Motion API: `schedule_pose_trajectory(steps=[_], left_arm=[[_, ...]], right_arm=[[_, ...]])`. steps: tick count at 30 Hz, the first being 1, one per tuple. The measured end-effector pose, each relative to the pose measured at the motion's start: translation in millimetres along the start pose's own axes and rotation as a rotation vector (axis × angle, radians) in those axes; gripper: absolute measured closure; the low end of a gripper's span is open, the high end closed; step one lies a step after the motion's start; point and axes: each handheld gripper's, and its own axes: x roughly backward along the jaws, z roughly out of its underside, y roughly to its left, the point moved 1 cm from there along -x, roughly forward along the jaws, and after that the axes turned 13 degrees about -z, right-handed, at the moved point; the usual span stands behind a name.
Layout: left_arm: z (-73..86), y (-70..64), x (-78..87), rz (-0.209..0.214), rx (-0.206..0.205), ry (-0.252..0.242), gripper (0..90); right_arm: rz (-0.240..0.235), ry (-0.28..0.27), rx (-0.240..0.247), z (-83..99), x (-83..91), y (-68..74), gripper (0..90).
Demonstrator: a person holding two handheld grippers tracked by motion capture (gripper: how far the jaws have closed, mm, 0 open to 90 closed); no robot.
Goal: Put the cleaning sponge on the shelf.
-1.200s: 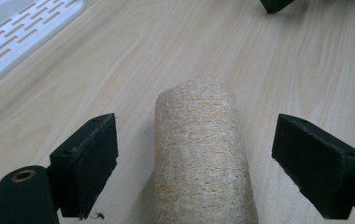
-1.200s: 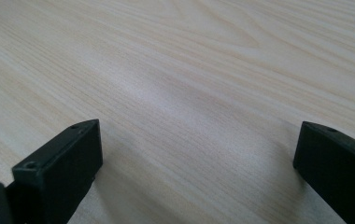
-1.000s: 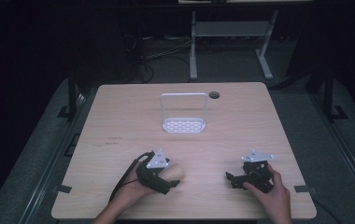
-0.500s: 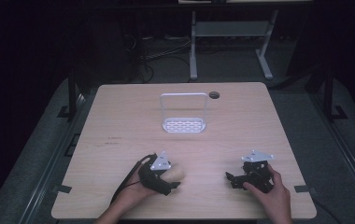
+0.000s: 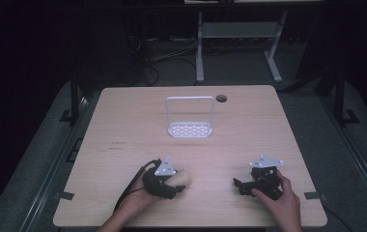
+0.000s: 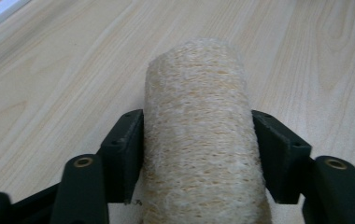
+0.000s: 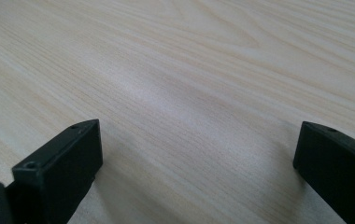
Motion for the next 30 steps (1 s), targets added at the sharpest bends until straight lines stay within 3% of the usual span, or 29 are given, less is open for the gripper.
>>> schedule_pose_trajectory(steps=[14, 30], left_arm=[[-1.0, 0.3, 1.5, -0.004, 0.004, 0.009, 41.1], [-11.0, 6.9, 5.3, 0.002, 0.014, -0.012, 41.1]], right_arm=[[0.000, 0.000, 0.000, 0.0, 0.0, 0.0, 1.0], [0.000, 0.000, 0.000, 0.0, 0.0, 0.0, 1.0]])
